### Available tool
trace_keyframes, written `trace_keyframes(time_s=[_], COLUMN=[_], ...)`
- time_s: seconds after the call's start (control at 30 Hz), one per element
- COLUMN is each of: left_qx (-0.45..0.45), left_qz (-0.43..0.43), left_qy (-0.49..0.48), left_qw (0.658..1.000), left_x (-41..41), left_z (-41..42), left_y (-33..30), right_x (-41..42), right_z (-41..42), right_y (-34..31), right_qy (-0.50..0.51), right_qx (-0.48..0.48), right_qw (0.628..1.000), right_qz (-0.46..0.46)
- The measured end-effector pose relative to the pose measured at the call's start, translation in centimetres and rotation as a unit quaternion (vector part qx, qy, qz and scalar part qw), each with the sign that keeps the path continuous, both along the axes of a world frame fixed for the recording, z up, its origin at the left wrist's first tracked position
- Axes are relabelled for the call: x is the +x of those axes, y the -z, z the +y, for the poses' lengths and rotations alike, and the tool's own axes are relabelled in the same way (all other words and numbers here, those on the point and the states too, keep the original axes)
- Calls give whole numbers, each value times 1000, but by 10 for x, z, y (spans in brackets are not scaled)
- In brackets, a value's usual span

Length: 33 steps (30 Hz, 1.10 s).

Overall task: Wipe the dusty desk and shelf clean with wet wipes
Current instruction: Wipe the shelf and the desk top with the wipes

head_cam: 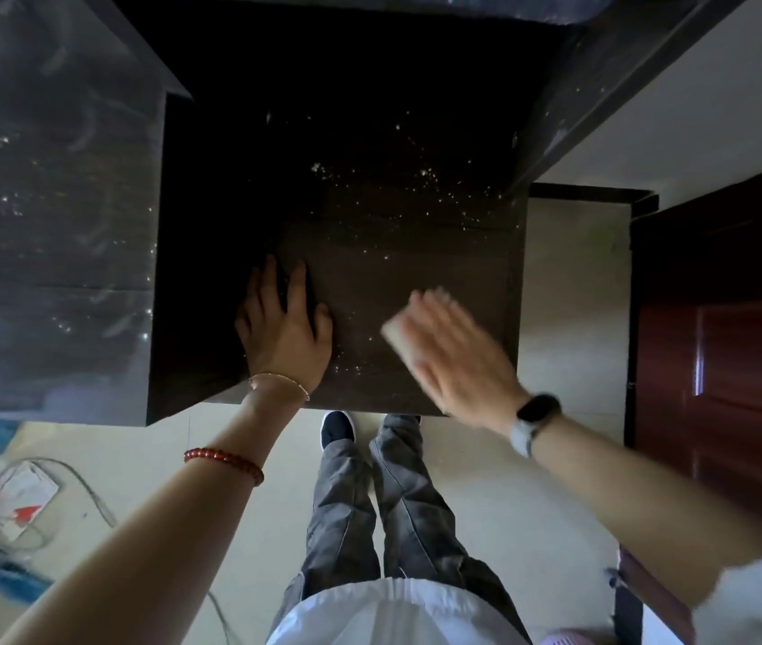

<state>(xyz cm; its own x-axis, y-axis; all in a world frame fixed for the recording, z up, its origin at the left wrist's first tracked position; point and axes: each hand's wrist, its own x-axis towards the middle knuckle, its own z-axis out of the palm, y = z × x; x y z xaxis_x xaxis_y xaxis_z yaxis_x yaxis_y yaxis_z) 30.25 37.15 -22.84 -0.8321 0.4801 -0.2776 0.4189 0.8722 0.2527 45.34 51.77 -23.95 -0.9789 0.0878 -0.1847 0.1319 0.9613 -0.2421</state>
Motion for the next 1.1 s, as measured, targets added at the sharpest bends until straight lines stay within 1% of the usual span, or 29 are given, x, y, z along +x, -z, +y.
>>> trace_keyframes(time_s=[0.07,0.1,0.13,0.23,0.37,0.47,0.53,0.63,0.7,0.73,0.77,0.83,0.87,0.9,0.93,1.0,1.1], left_qx=[-1,-2,-4,-6,-9,-9,-11,-15,-17,-17,-17,-14,-12,-10,-10,-9,-9], left_qz=[7,9,11,17,15,14,16,24,20,18,18,19,17,15,15,21,22], left_qy=[6,8,10,13,3,0,-3,-2,-6,-8,-7,-3,-3,-2,0,1,-3], left_qw=[1000,1000,1000,1000,1000,1000,1000,1000,1000,1000,1000,1000,1000,1000,1000,1000,1000], left_x=[0,0,1,2,3,2,2,3,1,1,1,1,1,0,0,0,1], left_z=[-2,-2,-3,-4,-2,-1,-1,-1,-1,-1,-1,-2,-2,-2,-2,-2,-2], left_y=[3,4,5,7,8,6,6,8,9,9,9,8,7,8,8,8,10], right_x=[-35,-48,-56,-43,-9,-23,-52,-110,-130,-129,-119,-85,-67,-53,-48,-61,-107], right_z=[29,37,40,21,-12,6,31,63,62,55,43,15,7,8,15,39,70], right_y=[3,5,7,7,2,-2,-1,3,5,5,5,1,-3,-5,-6,-7,-5], right_qy=[137,187,215,211,175,147,189,302,331,309,252,76,7,-25,-18,76,267], right_qx=[11,19,26,35,5,1,2,-9,-22,-26,-33,-48,-52,-53,-52,-25,-27], right_qw=[990,982,976,977,984,989,982,953,943,951,967,996,999,998,998,996,963], right_qz=[-6,-16,-21,-9,-20,-17,-20,-18,-14,-8,1,6,-5,-18,-27,-40,-33])
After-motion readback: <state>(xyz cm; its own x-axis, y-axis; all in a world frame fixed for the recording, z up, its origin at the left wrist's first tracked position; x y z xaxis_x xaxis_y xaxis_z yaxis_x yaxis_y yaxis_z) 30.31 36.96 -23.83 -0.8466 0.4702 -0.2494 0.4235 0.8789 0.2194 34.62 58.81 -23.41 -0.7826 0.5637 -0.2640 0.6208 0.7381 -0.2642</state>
